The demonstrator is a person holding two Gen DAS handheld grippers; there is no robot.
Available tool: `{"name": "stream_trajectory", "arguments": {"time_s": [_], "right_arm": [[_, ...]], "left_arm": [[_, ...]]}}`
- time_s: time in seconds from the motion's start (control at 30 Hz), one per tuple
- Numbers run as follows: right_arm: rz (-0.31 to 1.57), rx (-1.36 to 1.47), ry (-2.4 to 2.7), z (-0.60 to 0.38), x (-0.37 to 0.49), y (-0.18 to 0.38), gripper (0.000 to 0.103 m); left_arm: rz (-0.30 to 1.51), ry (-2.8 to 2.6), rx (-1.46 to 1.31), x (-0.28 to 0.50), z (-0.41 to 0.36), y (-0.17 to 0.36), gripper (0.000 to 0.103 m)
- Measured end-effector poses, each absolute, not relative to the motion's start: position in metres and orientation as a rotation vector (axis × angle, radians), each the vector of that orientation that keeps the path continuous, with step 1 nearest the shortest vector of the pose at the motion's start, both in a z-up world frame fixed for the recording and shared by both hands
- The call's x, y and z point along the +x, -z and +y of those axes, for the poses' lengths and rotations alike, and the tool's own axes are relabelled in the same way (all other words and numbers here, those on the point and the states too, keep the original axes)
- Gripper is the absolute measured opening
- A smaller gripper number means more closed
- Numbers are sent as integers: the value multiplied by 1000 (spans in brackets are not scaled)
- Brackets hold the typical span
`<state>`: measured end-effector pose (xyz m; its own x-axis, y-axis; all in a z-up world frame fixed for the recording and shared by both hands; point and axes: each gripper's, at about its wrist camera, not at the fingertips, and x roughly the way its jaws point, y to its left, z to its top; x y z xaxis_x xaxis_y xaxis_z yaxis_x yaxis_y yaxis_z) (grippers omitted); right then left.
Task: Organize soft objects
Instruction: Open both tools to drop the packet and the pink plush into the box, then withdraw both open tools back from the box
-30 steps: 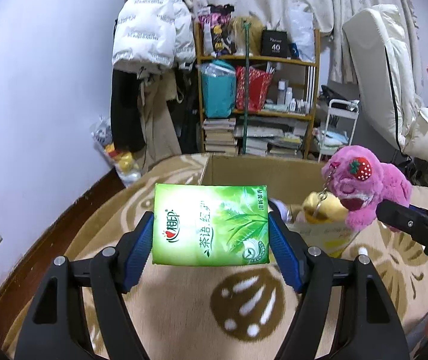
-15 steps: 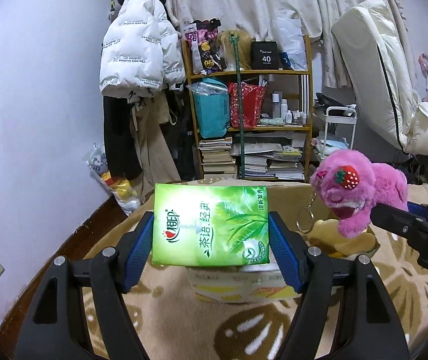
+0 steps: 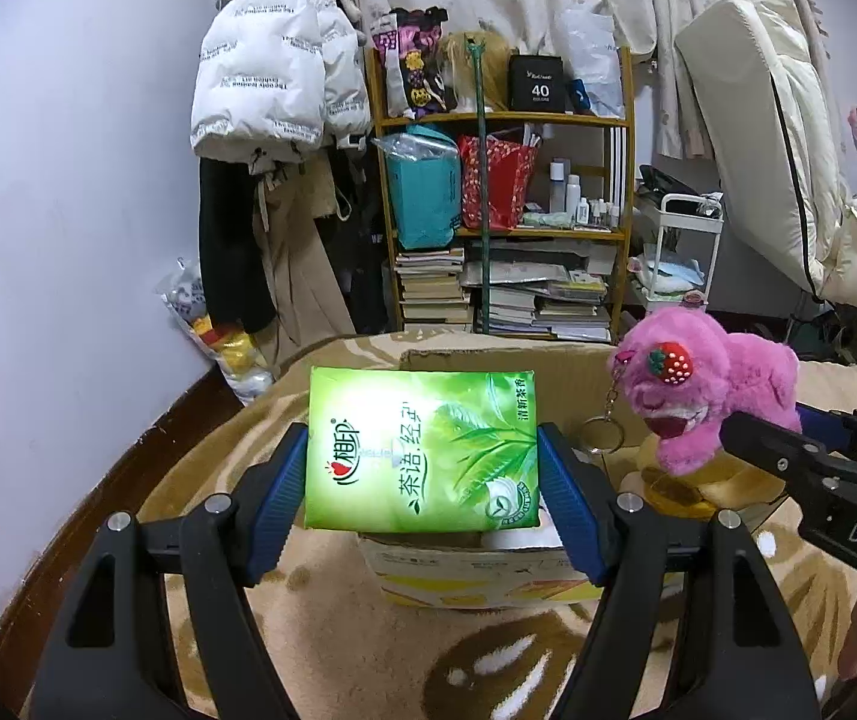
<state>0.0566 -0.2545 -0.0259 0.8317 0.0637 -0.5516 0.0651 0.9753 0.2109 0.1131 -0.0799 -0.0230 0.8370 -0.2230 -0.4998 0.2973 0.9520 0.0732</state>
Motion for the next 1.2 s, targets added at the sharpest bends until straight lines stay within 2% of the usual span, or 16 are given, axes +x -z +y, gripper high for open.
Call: {"name": "stream_trajectory", "arguments": {"time_s": [0.37,0.47,0.63,0.8,0.97,1.03,1.2], "right_arm": [[623,227,-25,-254,63,35,49],[623,232,-18,-256,63,35,49],[629,240,-10,-259,63,34,51],[616,238,-4,-260,57,29,62],[584,181,19,-256,45,19,79],[575,179,20,-256,41,15,82],[560,185,45,-256,27,6,91]], "left_arm": [[563,304,176,121,-89,35,74],[545,283,198,118,-91,34,87],[524,274,200,114,-89,30,92],[518,251,213,111,-84,29,93],[504,238,208,104,-77,20,95],[493,234,206,98,-73,16,99],[467,217,212,81,-64,7,100]]}}
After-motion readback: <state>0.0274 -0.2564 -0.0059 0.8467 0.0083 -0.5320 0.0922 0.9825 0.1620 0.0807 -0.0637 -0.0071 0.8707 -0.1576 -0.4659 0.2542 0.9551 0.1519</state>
